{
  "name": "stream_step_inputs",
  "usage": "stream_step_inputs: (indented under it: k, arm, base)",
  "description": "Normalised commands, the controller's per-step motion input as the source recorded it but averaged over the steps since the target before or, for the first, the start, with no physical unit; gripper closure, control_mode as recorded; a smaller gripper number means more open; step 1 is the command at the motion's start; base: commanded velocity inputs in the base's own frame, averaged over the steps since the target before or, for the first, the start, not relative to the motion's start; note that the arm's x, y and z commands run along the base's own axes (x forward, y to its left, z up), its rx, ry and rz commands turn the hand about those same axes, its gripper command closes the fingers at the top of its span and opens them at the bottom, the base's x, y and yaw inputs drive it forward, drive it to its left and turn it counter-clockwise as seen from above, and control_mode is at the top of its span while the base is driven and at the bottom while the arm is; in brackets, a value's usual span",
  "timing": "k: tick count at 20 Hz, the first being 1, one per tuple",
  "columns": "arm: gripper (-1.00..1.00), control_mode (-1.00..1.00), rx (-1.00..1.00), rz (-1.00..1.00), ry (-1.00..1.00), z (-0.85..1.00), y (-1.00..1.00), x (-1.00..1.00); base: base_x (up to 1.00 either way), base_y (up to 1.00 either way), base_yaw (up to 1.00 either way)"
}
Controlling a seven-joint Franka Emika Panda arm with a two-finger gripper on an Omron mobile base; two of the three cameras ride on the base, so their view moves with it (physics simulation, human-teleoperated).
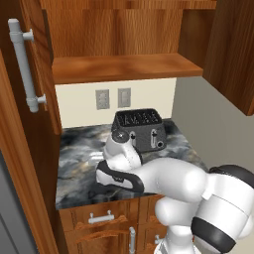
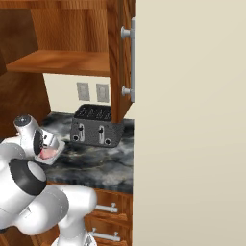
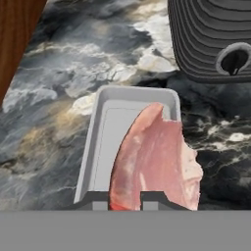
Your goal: Retrieve the tupperware from the cabinet, then place the raw meat into the tupperware to avoid contamination.
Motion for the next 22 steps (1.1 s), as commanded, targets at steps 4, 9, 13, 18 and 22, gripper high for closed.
stream_step_inputs:
  k: [4, 9, 13, 18, 22]
  arm:
    - [1.00, -1.00, -0.02, 0.00, 0.08, 0.25, 0.00, 0.08]
    - [1.00, -1.00, -0.05, 0.00, 0.09, 0.27, 0.11, 0.00]
    - [1.00, -1.00, -0.03, 0.00, 0.05, 0.04, 0.35, 0.00]
    - [1.00, -1.00, 0.00, 0.00, 0.00, 0.00, 0.10, 0.00]
    - [1.00, -1.00, 0.00, 0.01, 0.00, 0.00, -0.14, 0.00]
  base:
    - [0.00, 0.00, 0.00]
    - [0.00, 0.00, 0.00]
    - [0.00, 0.00, 0.00]
    - [0.00, 0.00, 0.00]
    - [0.00, 0.00, 0.00]
